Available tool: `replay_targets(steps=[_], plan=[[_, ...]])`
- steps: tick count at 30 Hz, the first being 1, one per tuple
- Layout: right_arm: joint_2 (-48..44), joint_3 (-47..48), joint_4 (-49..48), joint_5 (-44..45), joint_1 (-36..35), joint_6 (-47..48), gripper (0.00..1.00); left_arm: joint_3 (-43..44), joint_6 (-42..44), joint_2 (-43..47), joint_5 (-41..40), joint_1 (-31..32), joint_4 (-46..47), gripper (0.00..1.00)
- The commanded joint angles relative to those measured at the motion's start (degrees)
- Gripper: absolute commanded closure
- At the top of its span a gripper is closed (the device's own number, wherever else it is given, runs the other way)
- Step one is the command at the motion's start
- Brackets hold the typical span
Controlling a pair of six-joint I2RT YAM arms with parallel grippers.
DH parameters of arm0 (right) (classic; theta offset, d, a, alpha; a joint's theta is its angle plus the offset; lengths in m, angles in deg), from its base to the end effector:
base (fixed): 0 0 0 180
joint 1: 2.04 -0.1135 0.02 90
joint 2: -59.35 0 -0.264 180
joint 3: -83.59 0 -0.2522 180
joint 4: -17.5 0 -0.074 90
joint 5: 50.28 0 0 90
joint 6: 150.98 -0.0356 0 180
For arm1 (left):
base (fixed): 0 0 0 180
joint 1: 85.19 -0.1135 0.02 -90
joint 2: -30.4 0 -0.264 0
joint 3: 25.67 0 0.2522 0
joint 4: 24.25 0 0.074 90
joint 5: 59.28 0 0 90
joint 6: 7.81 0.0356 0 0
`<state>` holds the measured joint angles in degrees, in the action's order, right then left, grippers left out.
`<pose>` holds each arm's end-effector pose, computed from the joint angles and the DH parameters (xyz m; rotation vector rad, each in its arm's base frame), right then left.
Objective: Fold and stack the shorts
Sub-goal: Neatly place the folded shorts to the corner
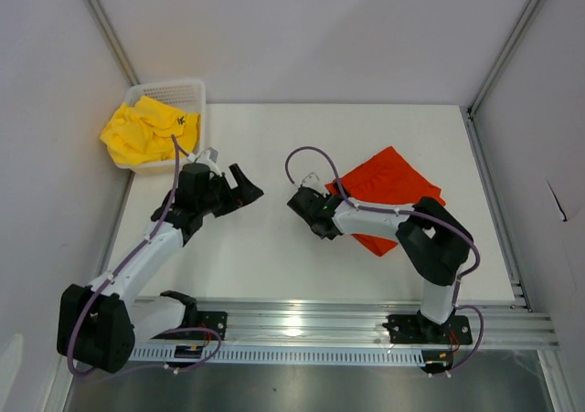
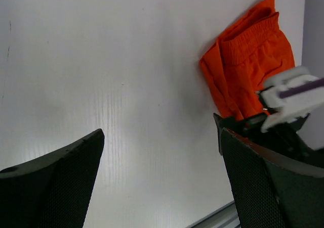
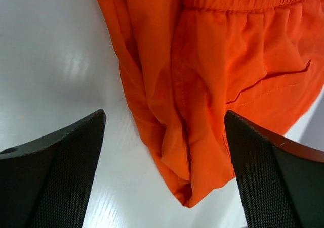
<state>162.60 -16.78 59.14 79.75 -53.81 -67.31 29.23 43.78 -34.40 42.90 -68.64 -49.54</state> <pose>0.2370 0.2639 0.1775 -0.7472 2.2791 -0.5067 0.2327 -0.0770 0.2463 -0.3075 2.2555 -0.7589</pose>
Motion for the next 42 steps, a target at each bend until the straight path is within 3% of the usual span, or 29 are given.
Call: replay_targets(steps=[1,15,19,23,25,28,30,31,36,42], plan=[[4.4,3.9,2.3,8.9,-1.0,3.0,0.01,-3.2,-3.4,5.5,2.3,-1.6,0.5,0.03],[18.5,13.5,6.2,15.1,2.1,4.1,0.01,-5.0,-3.1,7.6,3.0,-2.5,1.3,0.02],[18.1,13.1,5.9,12.8,4.2,4.4,0.14,-5.1,-2.6,7.8,2.5,-2.5,1.2,0.02],[19.7,13.8,7.3,11.0,6.0,4.4,0.43,-5.4,-2.5,7.2,2.6,-2.5,1.8,0.02],[20.5,14.6,8.1,10.5,6.7,3.6,0.51,-5.4,-2.5,7.0,2.8,-2.5,1.8,0.02],[22.1,16.0,10.1,10.2,7.8,1.3,0.74,-5.4,-2.5,7.0,2.9,-2.5,1.9,0.02],[22.9,16.6,12.2,10.4,8.9,-2.0,0.84,-5.3,-2.4,6.9,2.9,-2.5,1.9,0.02],[23.1,16.6,13.2,10.4,9.3,-3.3,1.0,-5.3,-2.3,7.0,3.0,-2.5,1.9,0.02],[21.7,14.6,21.4,10.3,12.4,-14.7,1.0,-5.3,-1.9,7.7,2.8,-2.5,1.5,0.02],[15.0,4.9,27.6,5.9,14.1,-32.5,1.0,-5.7,-1.8,8.4,2.8,-2.5,1.0,0.02]])
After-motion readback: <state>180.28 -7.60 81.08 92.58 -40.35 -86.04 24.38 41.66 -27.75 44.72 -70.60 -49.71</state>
